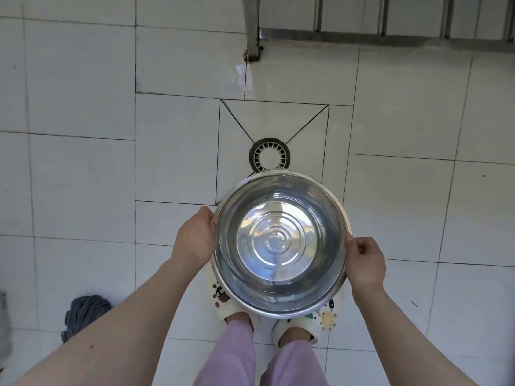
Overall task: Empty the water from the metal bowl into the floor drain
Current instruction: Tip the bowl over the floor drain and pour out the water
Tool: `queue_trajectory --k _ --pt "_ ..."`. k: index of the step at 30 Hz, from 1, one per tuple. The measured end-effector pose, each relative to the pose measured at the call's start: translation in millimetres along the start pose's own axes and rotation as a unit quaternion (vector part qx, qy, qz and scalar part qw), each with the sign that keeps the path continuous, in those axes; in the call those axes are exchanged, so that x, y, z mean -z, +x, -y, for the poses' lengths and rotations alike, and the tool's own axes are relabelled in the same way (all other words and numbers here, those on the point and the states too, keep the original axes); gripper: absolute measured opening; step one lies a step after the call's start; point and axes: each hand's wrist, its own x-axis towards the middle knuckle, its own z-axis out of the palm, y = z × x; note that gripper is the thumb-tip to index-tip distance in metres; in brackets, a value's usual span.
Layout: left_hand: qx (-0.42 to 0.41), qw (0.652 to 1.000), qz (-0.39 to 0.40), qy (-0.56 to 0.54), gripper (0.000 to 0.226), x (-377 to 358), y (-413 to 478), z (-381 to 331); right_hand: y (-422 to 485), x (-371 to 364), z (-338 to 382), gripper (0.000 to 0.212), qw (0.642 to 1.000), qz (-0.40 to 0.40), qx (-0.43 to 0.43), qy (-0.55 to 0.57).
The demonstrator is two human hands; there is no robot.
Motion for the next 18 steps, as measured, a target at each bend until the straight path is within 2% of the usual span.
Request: queue_trajectory --k 18 --pt "-0.004 1.0 -0.002 0.004 0.026 -1.5 -1.2 3.3 0.1 0.7 -1.8 0.028 1.0 0.001 -0.005 0.006"
